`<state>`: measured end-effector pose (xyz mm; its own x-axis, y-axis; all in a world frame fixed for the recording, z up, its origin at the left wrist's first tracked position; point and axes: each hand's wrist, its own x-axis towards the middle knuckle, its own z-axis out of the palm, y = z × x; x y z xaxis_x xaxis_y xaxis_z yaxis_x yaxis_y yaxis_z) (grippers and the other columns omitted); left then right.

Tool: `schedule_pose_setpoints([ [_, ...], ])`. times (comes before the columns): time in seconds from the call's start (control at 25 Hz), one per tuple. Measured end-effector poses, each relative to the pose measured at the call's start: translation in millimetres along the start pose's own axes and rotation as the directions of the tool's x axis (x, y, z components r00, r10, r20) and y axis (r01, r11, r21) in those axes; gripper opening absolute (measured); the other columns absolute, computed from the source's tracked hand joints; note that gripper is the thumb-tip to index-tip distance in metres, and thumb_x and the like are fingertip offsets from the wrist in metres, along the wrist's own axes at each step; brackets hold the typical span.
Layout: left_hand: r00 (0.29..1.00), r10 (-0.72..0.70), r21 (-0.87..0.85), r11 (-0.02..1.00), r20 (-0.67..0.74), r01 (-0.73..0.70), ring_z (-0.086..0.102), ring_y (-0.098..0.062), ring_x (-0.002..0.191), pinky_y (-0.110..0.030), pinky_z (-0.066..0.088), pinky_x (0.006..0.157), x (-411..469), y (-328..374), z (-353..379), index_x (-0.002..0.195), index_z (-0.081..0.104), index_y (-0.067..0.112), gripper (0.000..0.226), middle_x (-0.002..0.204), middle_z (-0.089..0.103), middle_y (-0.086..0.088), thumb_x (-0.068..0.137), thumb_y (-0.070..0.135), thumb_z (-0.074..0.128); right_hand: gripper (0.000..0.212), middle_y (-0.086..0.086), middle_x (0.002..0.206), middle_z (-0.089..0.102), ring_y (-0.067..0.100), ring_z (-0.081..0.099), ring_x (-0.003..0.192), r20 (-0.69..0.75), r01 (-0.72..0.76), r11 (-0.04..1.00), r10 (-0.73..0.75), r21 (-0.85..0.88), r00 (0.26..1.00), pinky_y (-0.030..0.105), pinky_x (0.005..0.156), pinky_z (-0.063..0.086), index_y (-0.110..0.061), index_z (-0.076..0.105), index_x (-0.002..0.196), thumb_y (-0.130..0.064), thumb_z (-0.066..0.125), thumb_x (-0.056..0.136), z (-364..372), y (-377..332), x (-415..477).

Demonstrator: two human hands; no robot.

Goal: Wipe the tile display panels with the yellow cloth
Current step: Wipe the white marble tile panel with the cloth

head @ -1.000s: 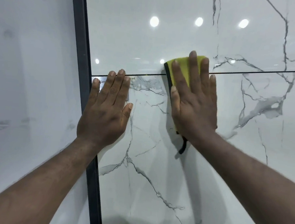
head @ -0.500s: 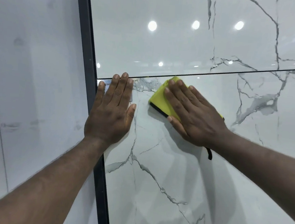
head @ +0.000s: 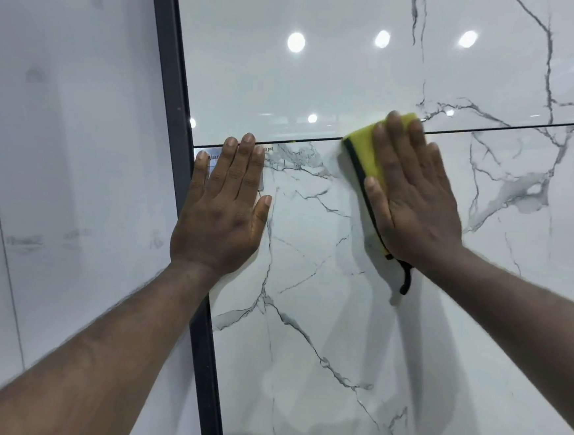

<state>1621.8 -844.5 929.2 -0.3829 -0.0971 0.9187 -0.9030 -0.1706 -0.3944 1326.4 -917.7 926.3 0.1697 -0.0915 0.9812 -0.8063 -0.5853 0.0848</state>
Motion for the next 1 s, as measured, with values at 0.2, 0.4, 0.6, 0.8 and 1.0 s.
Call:
schedule_pose_setpoints([
  [0.2, 1.0, 0.0, 0.002, 1.0, 0.012, 0.0, 0.016, -0.031, 0.167, -0.06, 0.014, 0.134, 0.4, -0.2, -0.3, 0.171, 0.022, 0.004, 0.066, 0.18, 0.018, -0.014, 0.117, 0.038, 0.036, 0.06, 0.004, 0.178, 0.011, 0.027, 0.007, 0.165, 0.096, 0.444, 0.888, -0.434, -0.124, 0.896, 0.05, 0.132, 0.015, -0.02, 0.018, 0.17, -0.038, 0.033, 0.115, 5.2, 9.3, -27.9],
  [0.4, 0.999, 0.015, -0.003, 1.0, 0.032, -0.015, 0.015, -0.033, 0.167, -0.062, 0.015, 0.133, 0.5, 0.1, -3.3, 0.172, 0.02, 0.003, 0.07, 0.18, 0.016, -0.016, 0.117, 0.043, 0.036, 0.063, 0.0, 0.179, -0.007, 0.023, -0.01, 0.165, -0.019, -0.191, 0.981, 0.192, 0.031, 0.981, 0.051, 0.133, 0.005, -0.027, -0.002, 0.171, -0.032, 0.03, 0.116, -1.2, 4.9, 1.2],
  [0.6, 0.998, 0.012, -0.082, 0.997, 0.067, -0.006, 0.009, -0.034, 0.168, -0.061, 0.009, 0.134, -0.4, 0.2, -6.1, 0.172, 0.016, 0.003, 0.08, 0.181, 0.011, -0.016, 0.114, 0.053, 0.036, 0.06, 0.009, 0.177, 0.011, 0.029, 0.004, 0.165, 0.102, 0.371, 0.914, -0.359, -0.164, 0.928, 0.053, 0.132, 0.016, -0.018, 0.017, 0.17, -0.037, 0.033, 0.115, -4.5, 26.8, -23.0],
  [0.8, 0.987, 0.13, -0.094, 0.988, 0.096, -0.121, 0.002, -0.029, 0.169, -0.059, 0.01, 0.135, 9.7, 18.8, -0.2, 0.173, 0.006, 0.005, 0.084, 0.182, 0.003, -0.012, 0.113, 0.058, 0.032, 0.061, 0.013, 0.178, 0.001, 0.033, -0.003, 0.165, -0.066, -0.186, 0.982, 0.183, -0.035, 0.981, 0.053, 0.132, 0.008, -0.015, 0.007, 0.171, -0.03, 0.031, 0.116, -3.6, 25.4, 0.8],
  [1.0, 0.982, 0.168, -0.105, 0.982, 0.083, -0.159, 0.002, -0.028, 0.169, -0.059, 0.006, 0.135, 26.1, 42.6, 6.5, 0.173, 0.005, 0.005, 0.086, 0.182, 0.002, -0.011, 0.113, 0.06, 0.03, 0.061, 0.01, 0.178, 0.005, 0.029, 0.0, 0.165, 0.03, 0.112, 0.983, -0.109, -0.146, 0.994, 0.053, 0.132, 0.013, -0.018, 0.01, 0.17, -0.033, 0.032, 0.116, -17.8, 74.9, -26.4],
])
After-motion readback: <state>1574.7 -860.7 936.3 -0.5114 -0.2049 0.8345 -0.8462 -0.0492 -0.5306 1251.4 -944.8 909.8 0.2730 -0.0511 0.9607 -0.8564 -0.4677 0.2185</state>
